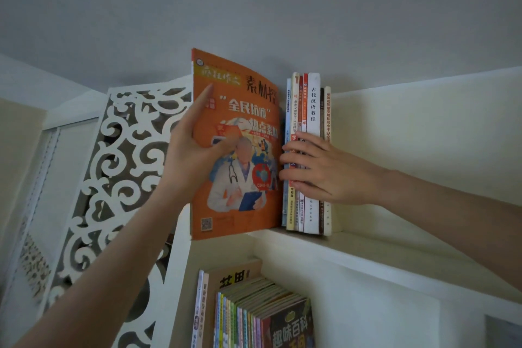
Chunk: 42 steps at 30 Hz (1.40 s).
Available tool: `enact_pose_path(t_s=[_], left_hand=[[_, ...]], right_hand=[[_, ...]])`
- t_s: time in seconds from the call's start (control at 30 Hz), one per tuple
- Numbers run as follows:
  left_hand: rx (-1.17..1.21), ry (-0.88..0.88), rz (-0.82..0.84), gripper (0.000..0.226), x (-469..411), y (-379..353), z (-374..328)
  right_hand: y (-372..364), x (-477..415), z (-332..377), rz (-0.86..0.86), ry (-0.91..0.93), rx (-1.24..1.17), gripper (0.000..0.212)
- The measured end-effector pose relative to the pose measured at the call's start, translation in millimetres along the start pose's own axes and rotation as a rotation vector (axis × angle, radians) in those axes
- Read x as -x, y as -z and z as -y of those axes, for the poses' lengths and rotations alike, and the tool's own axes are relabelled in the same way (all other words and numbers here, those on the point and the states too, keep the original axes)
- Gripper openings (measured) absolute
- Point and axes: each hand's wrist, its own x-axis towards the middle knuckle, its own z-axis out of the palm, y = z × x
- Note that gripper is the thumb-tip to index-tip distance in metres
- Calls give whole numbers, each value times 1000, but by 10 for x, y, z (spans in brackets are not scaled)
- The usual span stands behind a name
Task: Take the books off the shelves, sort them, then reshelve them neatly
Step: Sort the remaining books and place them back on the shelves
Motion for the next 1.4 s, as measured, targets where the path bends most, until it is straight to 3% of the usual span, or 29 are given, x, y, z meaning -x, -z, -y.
enact_pose_path(t_s=[0.3,0.47,0.57,0.67,0.77,0.83,0.93,1.03,1.1,1.27,1.4], left_hand=[[-168,-80,6,85,-110,-536,246],[-246,-134,59,74,-214,-831,399],[-119,-131,80,62,-183,-939,411],[-67,-185,54,55,-126,-998,428],[-229,-198,42,71,-152,-1012,521],[-369,-165,49,70,-74,-948,568],[-381,-114,287,75,220,-832,605],[-467,-135,381,90,322,-774,624],[-535,-112,416,97,249,-808,650],[-654,-93,445,102,195,-855,702],[-659,-181,421,95,315,-809,612]], right_hand=[[7,-23,9,-15,32,20,50],[-23,-69,63,-65,39,39,41],[-24,-59,89,-87,25,26,39],[-71,0,154,-148,-51,-31,39],[-134,83,238,-218,-209,-220,40],[-125,116,249,-244,-391,-444,48],[-110,128,250,-223,-682,-849,79],[-189,137,304,-159,-805,-1184,102],[-218,167,278,-156,-833,-1261,115],[-433,127,296,-98,-965,-1198,132],[-465,134,252,-100,-925,-1230,129]])
